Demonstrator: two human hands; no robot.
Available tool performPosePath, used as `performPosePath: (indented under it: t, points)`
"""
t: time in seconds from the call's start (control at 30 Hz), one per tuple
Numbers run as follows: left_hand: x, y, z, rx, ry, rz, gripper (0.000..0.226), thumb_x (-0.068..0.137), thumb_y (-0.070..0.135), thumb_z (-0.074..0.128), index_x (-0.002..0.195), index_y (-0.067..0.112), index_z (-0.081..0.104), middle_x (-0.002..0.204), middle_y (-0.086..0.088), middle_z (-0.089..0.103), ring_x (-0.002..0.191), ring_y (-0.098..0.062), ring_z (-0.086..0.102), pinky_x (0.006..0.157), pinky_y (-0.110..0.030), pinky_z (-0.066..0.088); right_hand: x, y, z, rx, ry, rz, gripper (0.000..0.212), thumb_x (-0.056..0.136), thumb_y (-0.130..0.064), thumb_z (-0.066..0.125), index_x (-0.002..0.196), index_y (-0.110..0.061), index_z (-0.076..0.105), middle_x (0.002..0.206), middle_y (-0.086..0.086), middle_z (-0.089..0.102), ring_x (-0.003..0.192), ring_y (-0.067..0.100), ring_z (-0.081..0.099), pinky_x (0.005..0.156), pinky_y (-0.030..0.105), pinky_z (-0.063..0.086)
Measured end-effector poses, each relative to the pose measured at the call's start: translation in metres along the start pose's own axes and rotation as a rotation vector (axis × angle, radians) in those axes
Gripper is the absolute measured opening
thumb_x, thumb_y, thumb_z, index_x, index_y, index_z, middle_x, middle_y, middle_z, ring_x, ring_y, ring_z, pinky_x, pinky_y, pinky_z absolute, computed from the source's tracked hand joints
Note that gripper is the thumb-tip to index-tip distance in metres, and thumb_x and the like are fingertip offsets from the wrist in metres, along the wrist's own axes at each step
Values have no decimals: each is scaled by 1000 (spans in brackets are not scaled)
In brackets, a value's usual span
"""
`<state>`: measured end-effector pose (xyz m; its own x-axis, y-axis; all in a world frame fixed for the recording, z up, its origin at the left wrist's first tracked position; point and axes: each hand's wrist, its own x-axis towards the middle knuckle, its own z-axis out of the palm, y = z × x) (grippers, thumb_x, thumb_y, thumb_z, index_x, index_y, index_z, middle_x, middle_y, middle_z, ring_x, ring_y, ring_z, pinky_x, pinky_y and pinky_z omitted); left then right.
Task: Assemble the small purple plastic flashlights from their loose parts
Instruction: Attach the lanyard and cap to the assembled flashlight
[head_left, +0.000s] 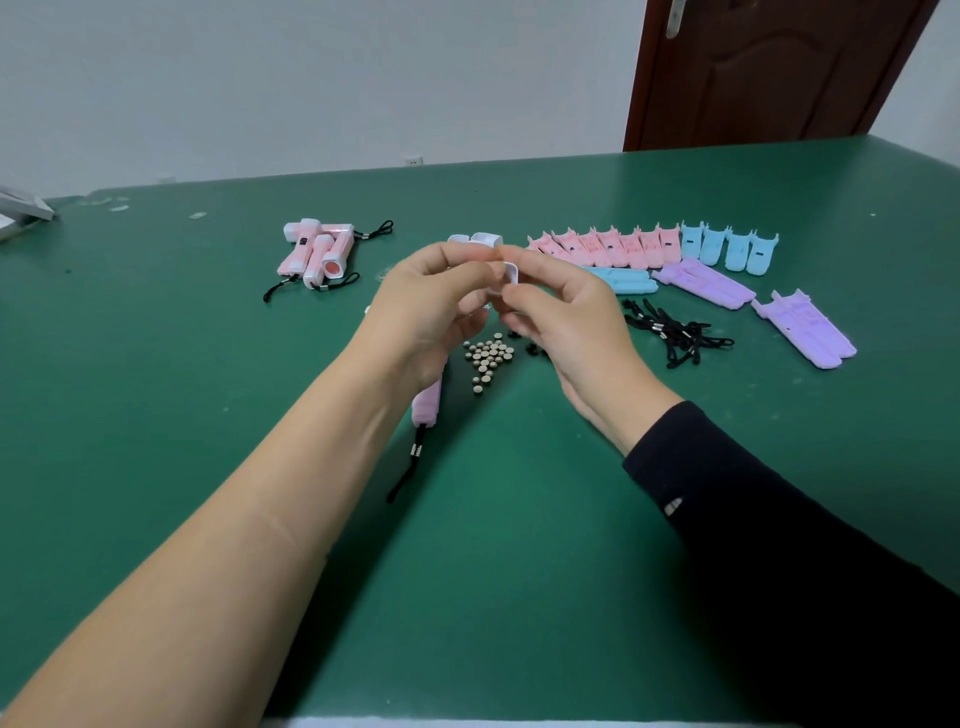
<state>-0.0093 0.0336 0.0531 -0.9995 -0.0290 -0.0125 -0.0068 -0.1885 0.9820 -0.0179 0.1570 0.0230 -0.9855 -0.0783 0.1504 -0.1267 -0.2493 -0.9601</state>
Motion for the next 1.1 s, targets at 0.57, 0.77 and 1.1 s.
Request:
performPosePath:
  t: [0.57, 0.77, 1.1]
  points:
    - [1, -10, 3, 278, 74, 251, 11, 94, 12, 60, 97, 22, 57, 102, -1, 65, 85, -8, 60, 63, -19, 45, -2, -7, 2, 80, -101, 3, 31, 92, 8, 50, 107, -15, 66, 63, -18, 62, 73, 7, 55, 80, 26, 47]
    - [4, -9, 1, 246, 19, 251, 7, 96, 14, 60, 98, 20, 57, 96, 0, 61, 78, -9, 57, 65, -21, 44, -3, -7, 4, 93, -114, 34, 31, 89, 10, 51, 102, -14, 67, 83, 0, 61, 87, 18, 53, 87, 35, 45]
    - [3, -10, -1, 263, -2, 244, 9, 94, 8, 62, 98, 15, 65, 89, 8, 70, 80, -3, 67, 65, -17, 51, 4, -3, -7, 138, -35, 84, 9, 94, -7, 58, 95, -15, 63, 82, -1, 67, 68, 9, 64, 76, 25, 55]
